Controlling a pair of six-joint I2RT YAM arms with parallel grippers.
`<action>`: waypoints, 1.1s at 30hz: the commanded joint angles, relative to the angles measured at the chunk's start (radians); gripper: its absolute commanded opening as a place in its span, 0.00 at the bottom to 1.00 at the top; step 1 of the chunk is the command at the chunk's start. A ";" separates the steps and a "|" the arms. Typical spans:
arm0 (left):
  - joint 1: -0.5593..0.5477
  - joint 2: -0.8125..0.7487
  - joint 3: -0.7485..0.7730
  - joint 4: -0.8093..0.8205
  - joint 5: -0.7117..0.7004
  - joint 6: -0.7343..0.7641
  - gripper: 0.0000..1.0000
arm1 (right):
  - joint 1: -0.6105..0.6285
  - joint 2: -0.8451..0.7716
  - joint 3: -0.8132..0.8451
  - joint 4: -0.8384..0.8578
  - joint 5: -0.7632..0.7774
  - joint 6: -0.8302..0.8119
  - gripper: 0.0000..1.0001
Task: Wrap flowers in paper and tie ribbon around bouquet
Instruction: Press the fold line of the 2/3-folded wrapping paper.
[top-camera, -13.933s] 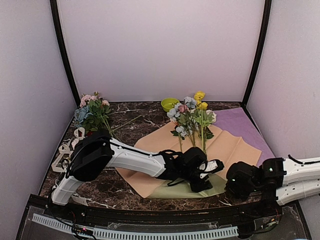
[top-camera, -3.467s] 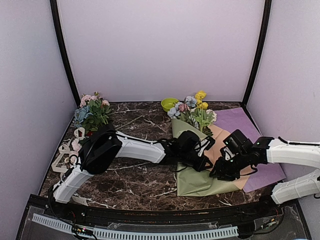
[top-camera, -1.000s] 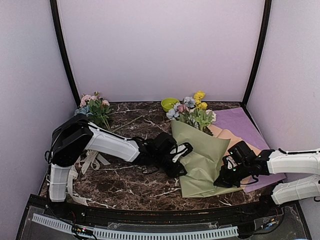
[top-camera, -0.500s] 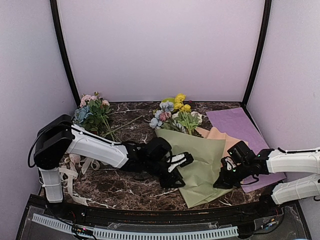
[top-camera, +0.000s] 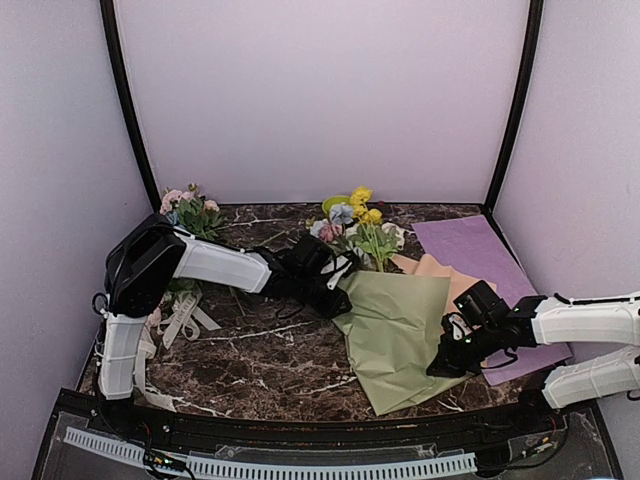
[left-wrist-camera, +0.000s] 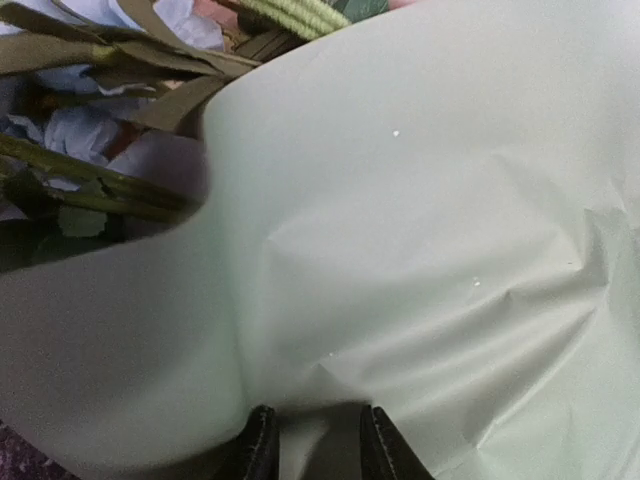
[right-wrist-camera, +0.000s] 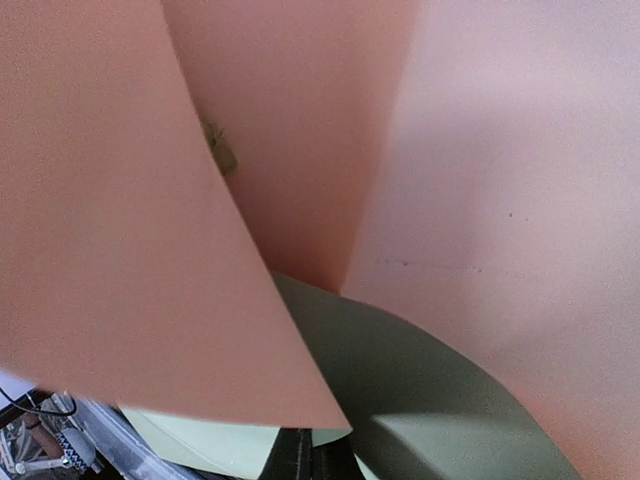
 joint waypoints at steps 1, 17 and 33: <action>0.031 0.051 0.047 -0.109 -0.142 0.006 0.29 | 0.001 0.020 -0.050 -0.131 0.023 -0.011 0.00; 0.216 -0.092 -0.029 0.019 0.034 -0.265 0.54 | 0.002 0.036 -0.059 -0.102 0.012 -0.012 0.00; 0.251 0.023 -0.161 0.485 0.400 -0.552 0.39 | 0.002 0.042 -0.058 -0.097 0.009 -0.024 0.00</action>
